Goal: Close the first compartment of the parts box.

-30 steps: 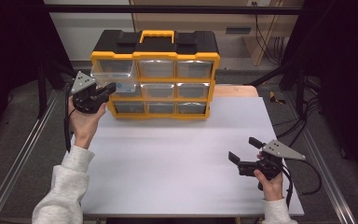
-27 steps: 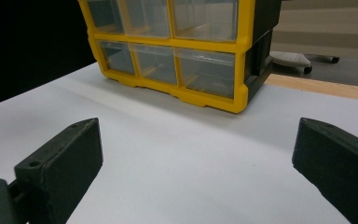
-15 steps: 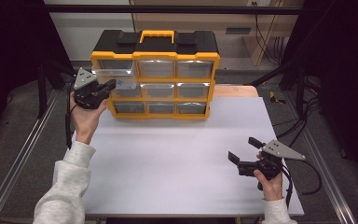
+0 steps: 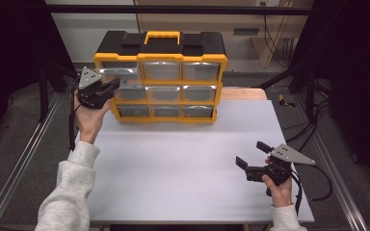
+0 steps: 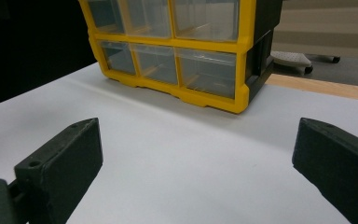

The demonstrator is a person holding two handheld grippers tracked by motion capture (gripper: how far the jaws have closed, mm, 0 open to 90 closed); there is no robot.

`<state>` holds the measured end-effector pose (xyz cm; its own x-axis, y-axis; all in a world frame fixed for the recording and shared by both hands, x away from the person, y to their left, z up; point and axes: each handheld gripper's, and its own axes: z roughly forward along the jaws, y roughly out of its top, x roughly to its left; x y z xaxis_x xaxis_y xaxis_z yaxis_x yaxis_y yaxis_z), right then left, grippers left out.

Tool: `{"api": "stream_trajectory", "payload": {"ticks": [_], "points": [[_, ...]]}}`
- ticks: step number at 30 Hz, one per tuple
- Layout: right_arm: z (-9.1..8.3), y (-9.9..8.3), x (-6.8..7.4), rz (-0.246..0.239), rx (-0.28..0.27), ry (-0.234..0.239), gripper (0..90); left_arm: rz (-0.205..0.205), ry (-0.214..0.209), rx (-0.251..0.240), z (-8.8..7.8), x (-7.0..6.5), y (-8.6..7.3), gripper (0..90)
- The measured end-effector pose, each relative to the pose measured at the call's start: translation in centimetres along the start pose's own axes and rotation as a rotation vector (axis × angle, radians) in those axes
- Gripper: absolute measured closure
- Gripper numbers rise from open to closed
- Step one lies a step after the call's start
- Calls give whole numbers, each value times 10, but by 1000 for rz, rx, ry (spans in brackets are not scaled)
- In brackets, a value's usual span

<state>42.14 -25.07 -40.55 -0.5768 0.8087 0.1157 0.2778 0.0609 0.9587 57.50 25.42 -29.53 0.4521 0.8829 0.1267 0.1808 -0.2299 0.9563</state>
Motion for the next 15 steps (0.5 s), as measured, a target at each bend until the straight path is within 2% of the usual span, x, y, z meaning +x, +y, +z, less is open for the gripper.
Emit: {"api": "stream_trajectory", "payload": {"ticks": [15], "points": [[0, -1, -1, -1, 6, 2, 20, 5, 20, 7, 12, 7, 2, 900]]}}
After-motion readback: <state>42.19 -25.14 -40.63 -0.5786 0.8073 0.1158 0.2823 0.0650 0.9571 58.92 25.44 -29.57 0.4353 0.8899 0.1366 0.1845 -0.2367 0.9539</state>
